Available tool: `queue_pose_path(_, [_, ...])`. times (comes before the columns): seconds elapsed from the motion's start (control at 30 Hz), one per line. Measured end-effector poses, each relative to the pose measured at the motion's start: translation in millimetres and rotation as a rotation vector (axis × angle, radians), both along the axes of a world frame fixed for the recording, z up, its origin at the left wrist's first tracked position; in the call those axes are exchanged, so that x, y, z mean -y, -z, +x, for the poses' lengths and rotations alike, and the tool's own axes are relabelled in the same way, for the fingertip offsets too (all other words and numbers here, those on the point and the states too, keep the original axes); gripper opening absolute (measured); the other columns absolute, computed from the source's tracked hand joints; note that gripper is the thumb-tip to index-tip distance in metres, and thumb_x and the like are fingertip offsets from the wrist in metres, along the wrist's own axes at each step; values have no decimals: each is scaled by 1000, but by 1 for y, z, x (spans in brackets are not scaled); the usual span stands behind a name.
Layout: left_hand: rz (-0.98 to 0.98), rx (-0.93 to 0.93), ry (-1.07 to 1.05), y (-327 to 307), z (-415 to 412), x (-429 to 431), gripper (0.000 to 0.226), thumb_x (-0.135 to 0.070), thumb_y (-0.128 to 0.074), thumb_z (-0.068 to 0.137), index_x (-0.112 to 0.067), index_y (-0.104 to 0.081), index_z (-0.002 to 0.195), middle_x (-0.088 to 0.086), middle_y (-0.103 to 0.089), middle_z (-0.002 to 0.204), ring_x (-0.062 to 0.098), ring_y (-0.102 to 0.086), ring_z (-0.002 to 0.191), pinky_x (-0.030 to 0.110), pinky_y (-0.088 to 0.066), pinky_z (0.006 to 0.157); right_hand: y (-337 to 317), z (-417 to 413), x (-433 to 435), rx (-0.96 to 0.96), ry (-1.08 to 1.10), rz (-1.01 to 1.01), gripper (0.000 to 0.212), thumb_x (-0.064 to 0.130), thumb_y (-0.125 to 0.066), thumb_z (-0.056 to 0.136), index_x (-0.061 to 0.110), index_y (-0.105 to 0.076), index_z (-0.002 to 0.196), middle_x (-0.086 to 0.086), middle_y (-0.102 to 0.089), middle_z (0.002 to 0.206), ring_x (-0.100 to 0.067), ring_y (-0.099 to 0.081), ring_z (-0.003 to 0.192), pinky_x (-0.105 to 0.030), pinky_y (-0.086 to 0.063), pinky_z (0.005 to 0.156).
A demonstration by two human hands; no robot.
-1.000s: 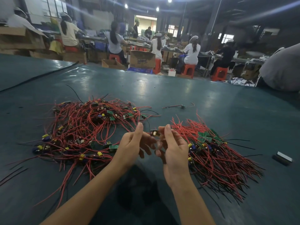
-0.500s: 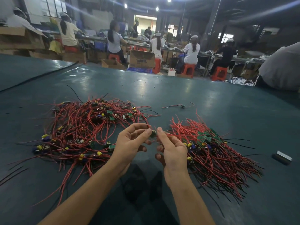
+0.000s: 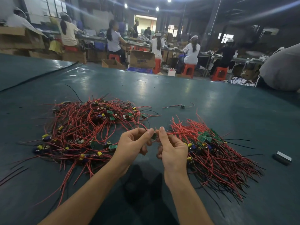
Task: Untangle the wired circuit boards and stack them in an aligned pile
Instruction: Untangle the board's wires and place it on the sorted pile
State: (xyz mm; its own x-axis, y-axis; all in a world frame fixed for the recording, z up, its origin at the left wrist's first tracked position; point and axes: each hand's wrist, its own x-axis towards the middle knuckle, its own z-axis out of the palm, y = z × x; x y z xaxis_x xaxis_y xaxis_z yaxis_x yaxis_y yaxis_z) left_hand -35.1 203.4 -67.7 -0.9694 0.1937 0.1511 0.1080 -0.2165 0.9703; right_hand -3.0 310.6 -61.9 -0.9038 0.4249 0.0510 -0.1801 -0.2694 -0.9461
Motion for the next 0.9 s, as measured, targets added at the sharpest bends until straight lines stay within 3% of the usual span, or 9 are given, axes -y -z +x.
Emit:
queue_pose_path(0.1, [17,-6,-11,1,0,0,27,-45,-73,68,-18,-69,73,2,-65,63,12,-54,49,23,-48,50,2,0,1,19,-25,27,26,25,-70,90,20,-77,65,4,-60,53,-6,-44,43,-21,-40,42])
queue_pose_path(0.2, [19,20,-22,3,-2,0,38,-46,-74,66,-11,-66,79,2,-68,67,14,-59,54,23,-50,52,3,0,3,15,-51,44,24,19,-70,90,22,-79,68,-1,-74,70,-11,-65,63,-29,-56,64])
queue_pose_path(0.3, [-3,37,-21,3,-1,0,41,-48,-74,63,-11,-68,81,2,-71,70,12,-60,55,21,-50,52,2,0,3,16,-48,54,26,19,-69,91,21,-79,66,4,-71,63,-2,-60,54,-19,-49,55])
queue_pose_path(0.4, [-14,14,-62,3,-1,-3,31,-39,-73,70,-9,-71,77,1,-71,67,9,-60,53,19,-50,51,3,0,3,35,-30,19,29,19,-70,91,22,-77,63,4,-68,59,-2,-55,47,-16,-44,47])
queue_pose_path(0.5, [-24,-10,-111,3,-2,-6,19,-24,-72,83,-10,-71,71,0,-70,61,7,-58,50,18,-49,50,3,-2,2,118,18,-73,34,20,-72,89,23,-73,54,7,-49,46,-5,-37,38,-18,-34,38])
queue_pose_path(0.6, [5,-11,-145,2,-2,-7,24,-29,-74,78,-7,-69,69,3,-70,62,7,-57,50,18,-49,51,2,-8,-5,169,108,-220,33,16,-76,85,17,-67,53,6,-39,43,-6,-30,36,-17,-28,37])
queue_pose_path(0.77, [16,-23,-188,-1,-5,-2,30,-38,-74,69,-9,-69,69,5,-71,64,8,-59,53,19,-50,53,-5,-11,-25,148,214,-380,11,11,-75,85,12,-66,79,8,-51,48,-3,-39,37,-15,-28,34])
queue_pose_path(0.9, [-2,-31,-180,0,-6,-1,32,-40,-75,68,-9,-69,70,5,-71,64,10,-61,55,19,-51,53,-6,-10,-32,163,258,-336,13,17,-77,84,16,-71,73,12,-61,52,1,-53,45,-15,-35,37])
